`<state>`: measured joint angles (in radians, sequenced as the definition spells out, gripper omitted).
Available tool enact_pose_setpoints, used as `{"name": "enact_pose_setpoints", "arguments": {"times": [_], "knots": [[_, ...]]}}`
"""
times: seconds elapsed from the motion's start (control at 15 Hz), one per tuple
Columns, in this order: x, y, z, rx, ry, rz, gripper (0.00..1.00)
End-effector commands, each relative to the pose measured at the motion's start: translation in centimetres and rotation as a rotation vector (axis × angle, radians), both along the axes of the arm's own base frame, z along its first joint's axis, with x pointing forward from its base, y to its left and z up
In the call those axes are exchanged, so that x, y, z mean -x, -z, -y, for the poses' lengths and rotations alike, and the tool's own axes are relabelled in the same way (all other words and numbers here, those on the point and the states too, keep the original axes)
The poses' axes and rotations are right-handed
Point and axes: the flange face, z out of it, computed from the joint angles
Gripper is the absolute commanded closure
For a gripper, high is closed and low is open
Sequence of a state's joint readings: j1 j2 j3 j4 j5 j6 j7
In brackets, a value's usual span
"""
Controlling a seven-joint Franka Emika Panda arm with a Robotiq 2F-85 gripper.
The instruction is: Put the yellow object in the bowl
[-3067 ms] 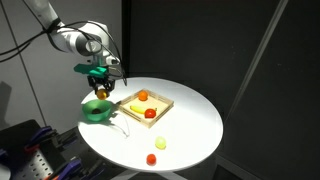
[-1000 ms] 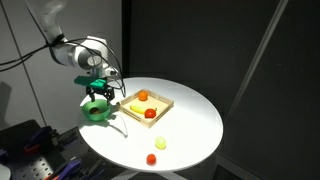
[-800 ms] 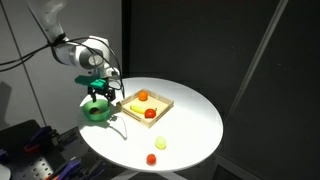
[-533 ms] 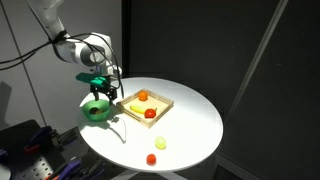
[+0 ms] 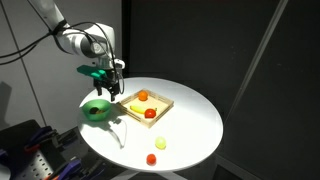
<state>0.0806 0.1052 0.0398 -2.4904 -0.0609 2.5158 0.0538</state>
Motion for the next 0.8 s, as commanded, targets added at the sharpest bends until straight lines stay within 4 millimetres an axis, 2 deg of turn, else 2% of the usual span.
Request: {"name": "enact_pose_setpoints", "arguments": {"times": [0.0, 0.33, 0.73], "knots": [[0.7, -3.0, 1.0, -0.014, 0.044, 0.006, 0.0], [1.3, -6.1, 2.2, -0.018, 0.07, 0.024, 0.0], [2.8, -8.7, 3.4, -0.02, 0.088, 0.055, 0.0]]}}
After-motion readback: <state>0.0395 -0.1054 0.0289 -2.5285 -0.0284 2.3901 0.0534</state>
